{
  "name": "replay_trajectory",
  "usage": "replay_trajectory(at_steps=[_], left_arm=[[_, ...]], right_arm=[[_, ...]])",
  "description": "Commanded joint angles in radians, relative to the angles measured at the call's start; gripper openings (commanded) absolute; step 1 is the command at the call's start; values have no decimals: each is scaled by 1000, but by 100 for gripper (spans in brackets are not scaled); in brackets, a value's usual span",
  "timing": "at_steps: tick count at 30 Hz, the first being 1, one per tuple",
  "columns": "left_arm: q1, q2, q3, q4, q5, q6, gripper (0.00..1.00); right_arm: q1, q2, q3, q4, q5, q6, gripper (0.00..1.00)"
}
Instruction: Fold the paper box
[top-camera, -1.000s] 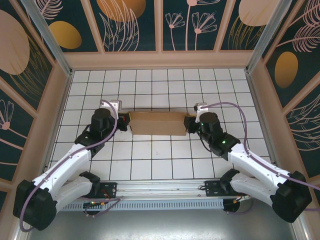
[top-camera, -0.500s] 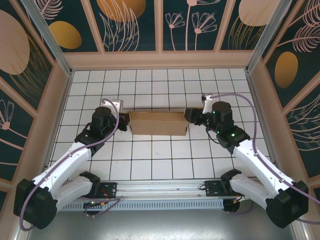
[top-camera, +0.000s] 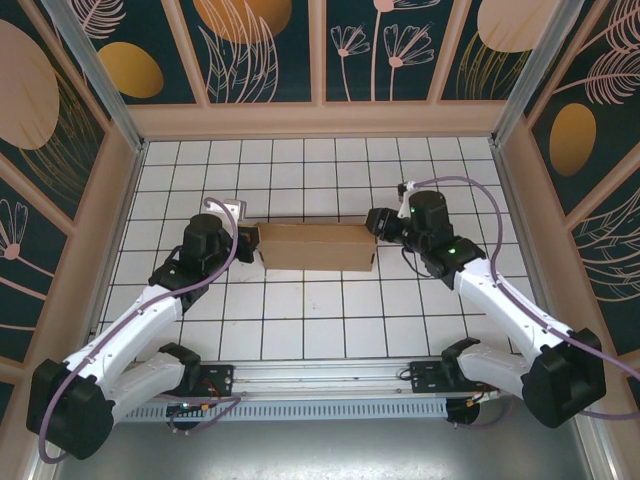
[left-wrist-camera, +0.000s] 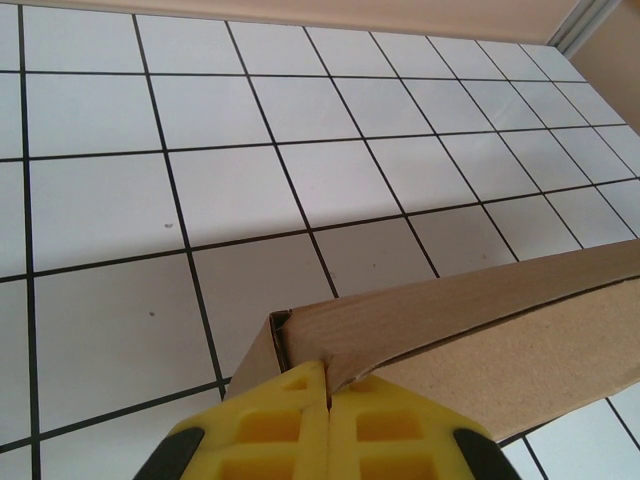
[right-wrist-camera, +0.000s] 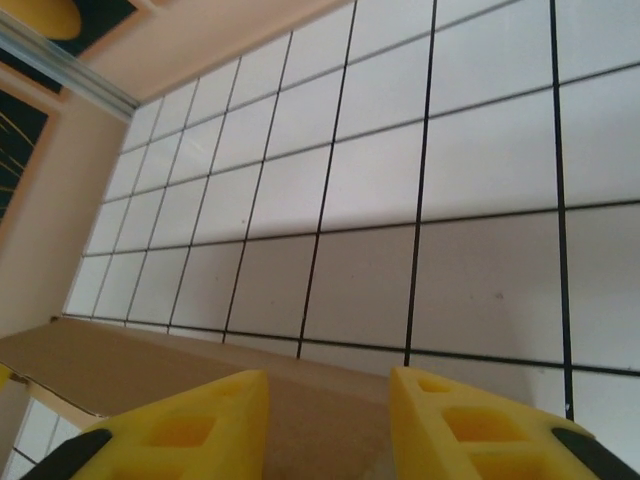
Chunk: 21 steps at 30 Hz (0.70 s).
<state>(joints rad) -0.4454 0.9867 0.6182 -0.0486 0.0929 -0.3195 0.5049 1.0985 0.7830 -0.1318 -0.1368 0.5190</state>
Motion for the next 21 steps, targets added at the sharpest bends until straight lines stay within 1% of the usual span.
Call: replay_trajectory(at_steps=[1,4,8,10,12,14,16,18,21], left_arm=[[-7,17,-46,-197,11,-41,0],[-7,6,-53,-183,29,-74,0],[-8,-5,-71,-177,34,-101,0],[-8,-15,-74,-178,36,-118,9],[-8,-32,-70,-181,37,-126,14],[-7,-57,-58,-191,26,-143,24],[-7,-95,-43,-204,7,-159,32],[-7,-128,-28,-213,-4,-166,36],[-7,-154,-15,-222,3,-175,36]], right_arm=[[37,-21,-61,-22,117,-35,34],[61,-36,-124,-4,163,-65,30],[83,-37,-174,18,205,-86,29],[93,-41,-193,35,220,-85,29],[93,-39,-200,42,228,-75,29],[97,-40,-199,40,240,-65,29],[105,-46,-195,43,258,-57,29],[117,-49,-190,42,280,-48,29],[130,-46,-179,41,303,-38,30]])
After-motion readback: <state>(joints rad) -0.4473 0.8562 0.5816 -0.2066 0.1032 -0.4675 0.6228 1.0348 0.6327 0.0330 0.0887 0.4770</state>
